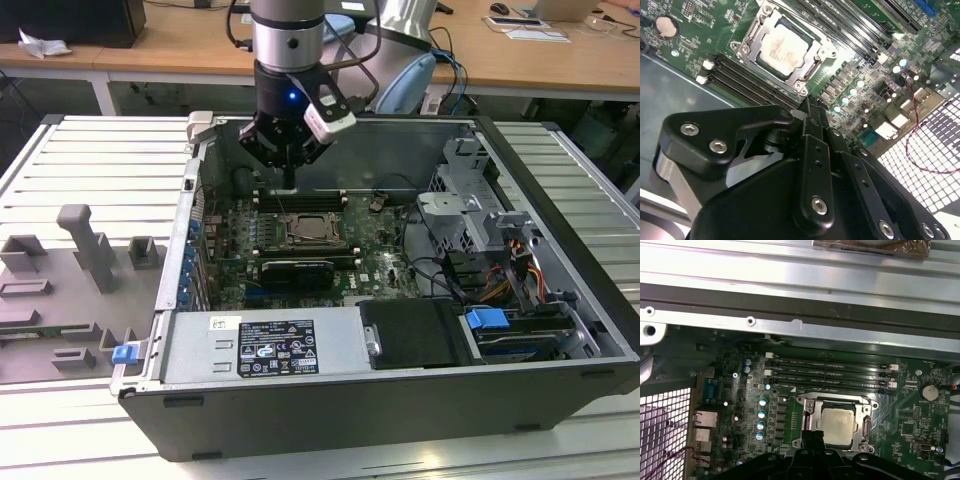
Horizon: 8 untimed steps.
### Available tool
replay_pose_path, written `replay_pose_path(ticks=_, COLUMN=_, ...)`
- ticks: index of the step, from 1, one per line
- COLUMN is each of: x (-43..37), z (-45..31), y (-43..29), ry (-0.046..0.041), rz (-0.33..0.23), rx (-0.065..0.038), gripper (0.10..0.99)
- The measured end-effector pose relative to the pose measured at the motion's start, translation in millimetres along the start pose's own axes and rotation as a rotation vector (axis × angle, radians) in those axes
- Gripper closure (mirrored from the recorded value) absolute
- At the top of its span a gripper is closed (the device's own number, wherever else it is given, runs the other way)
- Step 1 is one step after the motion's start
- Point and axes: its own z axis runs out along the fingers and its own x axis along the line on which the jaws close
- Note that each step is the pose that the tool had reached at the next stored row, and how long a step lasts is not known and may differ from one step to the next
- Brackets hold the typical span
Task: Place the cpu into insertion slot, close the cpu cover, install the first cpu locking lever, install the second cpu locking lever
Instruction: 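Install the first cpu locking lever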
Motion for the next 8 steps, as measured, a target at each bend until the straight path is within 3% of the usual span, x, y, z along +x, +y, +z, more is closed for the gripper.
replay_pose_path(ticks=8, x=13.9, z=1.1, y=1.2, ry=-0.0001, rz=0.0, rx=0.0, gripper=0.98)
